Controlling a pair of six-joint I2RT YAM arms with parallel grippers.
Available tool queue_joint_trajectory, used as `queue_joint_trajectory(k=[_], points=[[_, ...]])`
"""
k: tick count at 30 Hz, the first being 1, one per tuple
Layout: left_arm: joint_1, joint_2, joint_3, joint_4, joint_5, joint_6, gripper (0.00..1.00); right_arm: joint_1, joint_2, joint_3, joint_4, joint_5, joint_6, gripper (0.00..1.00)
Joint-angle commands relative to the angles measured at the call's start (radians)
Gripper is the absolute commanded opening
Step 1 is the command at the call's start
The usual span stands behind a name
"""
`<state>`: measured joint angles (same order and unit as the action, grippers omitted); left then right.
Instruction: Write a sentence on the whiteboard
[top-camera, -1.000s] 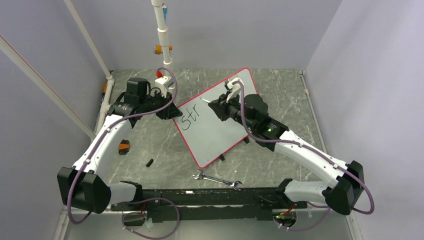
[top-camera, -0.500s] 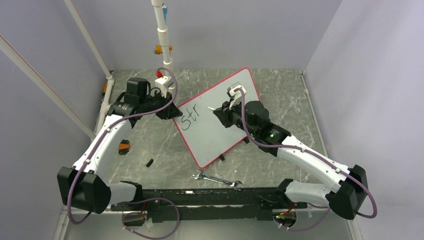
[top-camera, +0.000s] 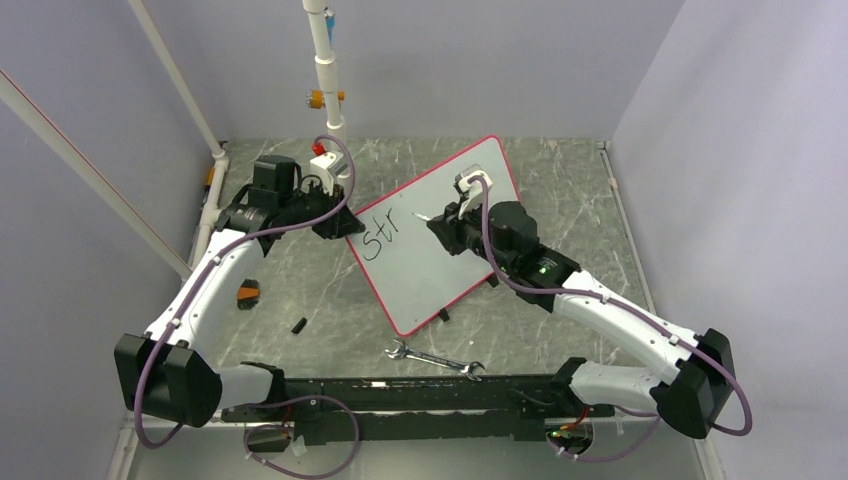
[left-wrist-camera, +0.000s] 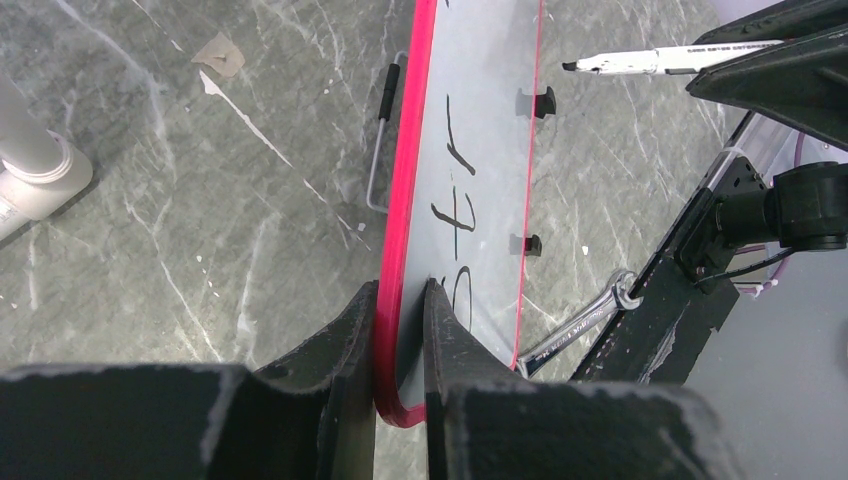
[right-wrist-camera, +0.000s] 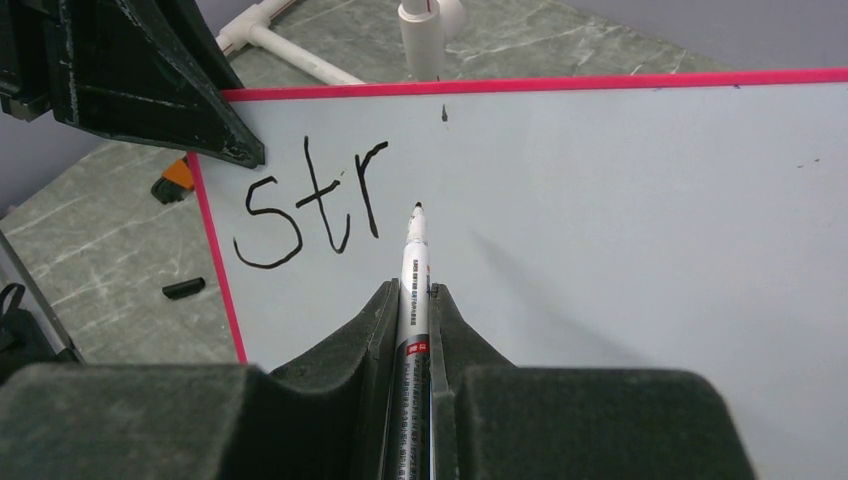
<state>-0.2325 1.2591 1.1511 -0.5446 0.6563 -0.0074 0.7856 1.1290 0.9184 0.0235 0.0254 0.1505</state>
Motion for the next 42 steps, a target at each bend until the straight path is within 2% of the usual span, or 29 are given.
queue_joint_trajectory(k=[1,33,42], points=[[0.001,-0.012,0.003,0.014,-0.132,0.105,0.0,-0.009,0.012,0.013,0.043,-0.012,0.008,0.0],[-0.002,-0.018,0.003,0.009,-0.134,0.106,0.0,-0.016,0.154,0.116,0.101,-0.08,0.015,0.0],[-0.002,-0.017,0.004,0.008,-0.135,0.107,0.0,-0.015,0.174,0.089,0.102,-0.095,0.017,0.0]])
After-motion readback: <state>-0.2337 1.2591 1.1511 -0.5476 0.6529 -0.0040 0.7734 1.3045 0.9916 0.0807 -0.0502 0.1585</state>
